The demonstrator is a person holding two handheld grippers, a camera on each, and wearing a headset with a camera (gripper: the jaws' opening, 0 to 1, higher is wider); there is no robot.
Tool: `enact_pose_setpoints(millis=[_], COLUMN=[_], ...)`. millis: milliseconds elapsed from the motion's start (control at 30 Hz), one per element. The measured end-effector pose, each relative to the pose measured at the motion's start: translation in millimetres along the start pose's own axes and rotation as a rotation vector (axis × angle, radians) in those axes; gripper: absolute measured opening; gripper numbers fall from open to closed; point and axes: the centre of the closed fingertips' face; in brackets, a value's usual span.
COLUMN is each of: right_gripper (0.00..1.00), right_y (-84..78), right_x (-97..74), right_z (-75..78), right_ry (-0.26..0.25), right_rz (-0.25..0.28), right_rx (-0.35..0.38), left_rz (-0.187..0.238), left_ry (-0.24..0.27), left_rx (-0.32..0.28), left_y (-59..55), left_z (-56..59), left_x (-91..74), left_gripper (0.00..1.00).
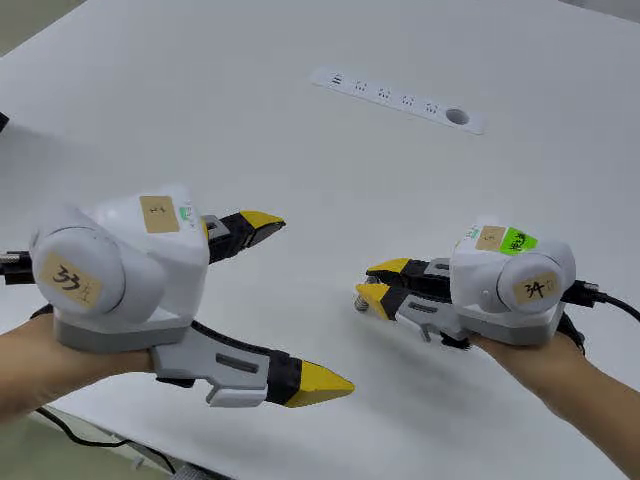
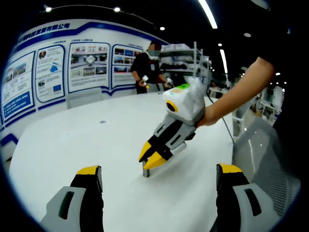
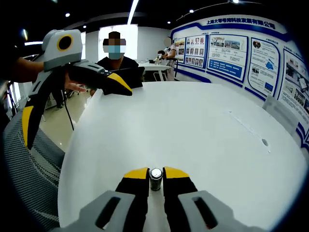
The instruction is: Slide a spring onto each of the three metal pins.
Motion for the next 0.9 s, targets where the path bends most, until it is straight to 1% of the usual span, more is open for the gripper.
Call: enact_pose_setpoints(millis=[67,100,167,333,433,500,600,667,700,767,800,833,900], right_gripper=[0.14,0.15,0.17,0.18,0.20,0.23,0.25,0.26,0.27,0.30,0.32,0.32,0.34], right_y=[0.4,1.0,4.3,16.1,23.1,28.7,37.2,38.8,38.8,37.5,34.2,31.9,26.2], right_x=[-1.2,-2.1,-5.5,-19.8,-33.3,-46.4,-72.4,-85.7,-95.6,-108.1,-118.1,-124.6,-140.1], right_z=[0.9,0.6,0.6,0.4,-1.1,-2.0,-0.5,-0.4,0.2,-0.2,0.8,1.2,1.0], right_ry=[-0.005,-0.002,-0.005,-0.021,-0.036,-0.050,-0.088,-0.103,-0.115,-0.126,-0.143,-0.152,-0.161], right_rz=[0.002,0.010,0.026,0.059,0.082,0.098,0.132,0.142,0.146,0.143,0.128,0.118,0.117], right_rx=[0.000,0.012,0.012,-0.001,-0.022,-0.040,-0.061,-0.061,-0.062,-0.070,-0.084,-0.092,-0.077], left_rz=[0.003,0.005,0.005,0.004,0.012,0.020,0.023,0.026,0.027,0.029,0.032,0.035,0.040], left_ry=[0.001,0.004,0.003,0.001,0.003,0.004,0.007,0.007,0.008,0.012,0.014,0.015,0.022], left_rx=[0.000,0.002,0.006,0.018,0.014,0.015,0.020,0.020,0.025,0.033,0.036,0.038,0.048], left_y=[1.0,1.4,2.1,5.2,10.4,14.9,20.4,23.5,26.0,29.9,33.1,35.2,39.3], left_z=[0.1,-0.2,-0.3,-1.1,-1.4,-1.0,-2.3,-3.5,-4.4,-5.8,-7.0,-7.7,-9.6], left_x=[0.5,0.8,1.2,3.1,5.0,6.7,9.9,11.3,12.2,12.6,12.6,12.4,11.8], left_gripper=[1.00,1.00,1.00,1.00,1.00,1.00,1.00,1.00,1.00,1.00,1.00,1.00,1.00])
Point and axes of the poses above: the centre of the closed fingertips' face, and the gripper's own axes: x roughly forward along the fingers, z roughly to its right, y roughly out of its top, and after that the axes turned 14 degrees about y, right-handed
